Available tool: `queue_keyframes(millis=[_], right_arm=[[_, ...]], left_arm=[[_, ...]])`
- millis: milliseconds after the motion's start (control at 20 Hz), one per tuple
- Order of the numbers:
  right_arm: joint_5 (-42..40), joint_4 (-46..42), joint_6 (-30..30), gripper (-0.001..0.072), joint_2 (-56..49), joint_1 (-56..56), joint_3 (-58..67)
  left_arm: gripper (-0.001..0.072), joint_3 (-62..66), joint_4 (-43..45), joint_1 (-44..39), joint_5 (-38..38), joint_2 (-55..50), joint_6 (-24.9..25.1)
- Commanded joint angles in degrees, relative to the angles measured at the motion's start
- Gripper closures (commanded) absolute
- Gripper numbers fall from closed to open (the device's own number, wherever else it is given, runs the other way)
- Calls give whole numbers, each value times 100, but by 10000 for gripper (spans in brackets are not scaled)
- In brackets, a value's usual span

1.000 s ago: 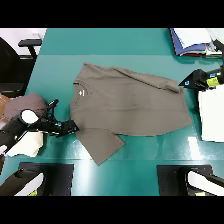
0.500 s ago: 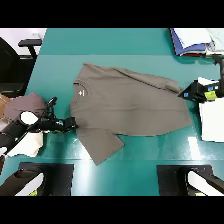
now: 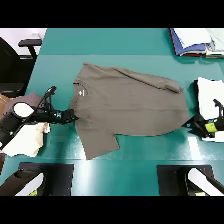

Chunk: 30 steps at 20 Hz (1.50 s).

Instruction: Fold the shirts.

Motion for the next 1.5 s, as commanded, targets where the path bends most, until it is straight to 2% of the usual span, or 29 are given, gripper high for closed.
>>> queue_keyframes(millis=[0,150,200,250,350,400,500,650,850,1150,1300,1450], right_arm=[[-634,323,-61,283,-332,-162,-546],[-1231,813,-111,283,-605,173,-540],[-1388,833,-111,316,-669,321,-522],[-1491,796,-114,449,-719,448,-470],[-1517,802,-295,594,-758,691,-229],[-1419,800,-400,694,-739,804,-11],[-1237,789,-409,697,-492,986,476],[-1137,787,-409,697,236,1145,1423],[-975,789,-409,698,1185,1128,3071],[-634,330,-339,698,2039,1123,5167],[17,-111,-20,699,2041,1123,6011],[562,-219,111,699,1735,1126,6747]], left_arm=[[682,52,4,4,-7,7,20],[682,52,4,4,-15,7,20],[682,52,2,7,-9,7,17],[682,52,4,7,-4,7,15],[682,76,7,7,-55,9,15],[683,136,15,7,-109,22,-9],[683,439,186,7,-214,238,-199],[683,1521,916,7,-566,837,-555],[683,3891,1508,7,-1126,1294,-688],[683,7300,1515,7,-1460,1307,-796],[684,8253,1849,7,-1462,1292,-999],[684,8306,2098,7,-1526,1248,-1082]])
